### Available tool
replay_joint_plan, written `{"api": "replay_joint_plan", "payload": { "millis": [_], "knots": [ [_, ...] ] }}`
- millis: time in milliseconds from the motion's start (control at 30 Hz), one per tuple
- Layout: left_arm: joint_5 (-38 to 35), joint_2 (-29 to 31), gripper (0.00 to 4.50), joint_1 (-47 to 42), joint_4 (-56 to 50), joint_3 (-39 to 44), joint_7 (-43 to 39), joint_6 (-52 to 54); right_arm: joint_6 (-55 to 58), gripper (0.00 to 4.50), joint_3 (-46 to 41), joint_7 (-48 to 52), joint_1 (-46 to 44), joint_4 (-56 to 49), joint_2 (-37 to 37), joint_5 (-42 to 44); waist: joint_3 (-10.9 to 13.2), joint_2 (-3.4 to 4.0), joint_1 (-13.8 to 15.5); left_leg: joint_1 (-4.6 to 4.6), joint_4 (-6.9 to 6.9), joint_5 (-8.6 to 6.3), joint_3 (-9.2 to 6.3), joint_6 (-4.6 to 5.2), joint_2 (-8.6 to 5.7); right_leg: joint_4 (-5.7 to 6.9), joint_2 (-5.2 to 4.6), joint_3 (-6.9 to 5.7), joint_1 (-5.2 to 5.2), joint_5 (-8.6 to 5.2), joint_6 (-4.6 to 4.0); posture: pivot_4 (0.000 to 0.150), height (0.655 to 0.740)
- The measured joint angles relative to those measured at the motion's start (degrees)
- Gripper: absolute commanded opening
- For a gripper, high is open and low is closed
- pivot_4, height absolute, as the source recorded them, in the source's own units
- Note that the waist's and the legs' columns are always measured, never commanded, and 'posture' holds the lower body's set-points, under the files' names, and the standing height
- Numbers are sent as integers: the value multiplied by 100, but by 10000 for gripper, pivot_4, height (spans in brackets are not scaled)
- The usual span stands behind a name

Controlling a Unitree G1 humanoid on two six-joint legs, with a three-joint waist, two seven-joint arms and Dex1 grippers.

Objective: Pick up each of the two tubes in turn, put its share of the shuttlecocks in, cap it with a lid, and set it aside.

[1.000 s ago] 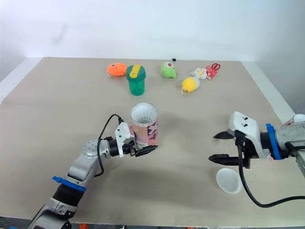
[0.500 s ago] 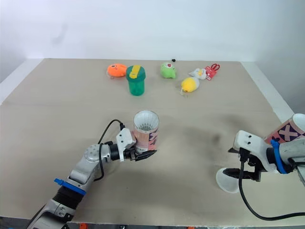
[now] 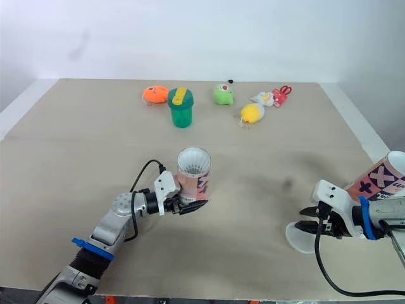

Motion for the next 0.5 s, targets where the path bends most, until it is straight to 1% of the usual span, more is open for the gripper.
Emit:
{"api": "replay_joint_plan", "payload": {
  "millis": [33, 67, 233, 333, 400, 500],
  "knots": [
    [0, 0, 33472, 0, 0, 0, 0, 1, -8, 6065, 0, 24, 22, -5, 0, 11, -1, -1, 0, 0, 0, 0, 0, 0, 0, 0, 0, 0, 1, 0, 0, 1500, 7400],
    [0, 1, 33472, -1, 1, 1, 1, 2, -14, 565, 0, 49, 37, -13, 4, 22, -2, -4, 0, 1, 0, 0, 0, 0, 0, 0, 0, 0, 1, 1, 1, 1500, 7400],
    [0, 4, 33472, -4, 12, -4, -13, 12, 67, 173, -50, 83, 125, -46, 9, 115, -10, -18, 0, 8, 4, 0, 1, 0, -1, 0, -3, 1, 9, -4, -10, 1500, 7400],
    [-6, 19, 33472, -3, 12, 3, -22, 11, 396, 173, -81, 166, 102, -151, 30, 422, -11, -16, -1, 8, 3, 0, 2, 0, 0, 0, -2, 1, 8, -4, -9, 1500, 7400],
    [-15, 36, 33472, -8, 17, 15, -18, 11, 724, 173, -99, 181, -305, -302, 163, 801, -10, -7, -22, 10, 3, 0, 10, 0, 3, 0, -1, 7, 2, 5, -9, 1500, 7400],
    [-14, 27, 33472, -30, 54, 5, -4, 14, 1198, 173, -159, -13, -1575, -736, 266, 1378, 6, 20, -25, 15, 4, 6, 19, -5, -1, 0, -1, 21, 2, 8, -12, 1500, 7400]
  ]
}}
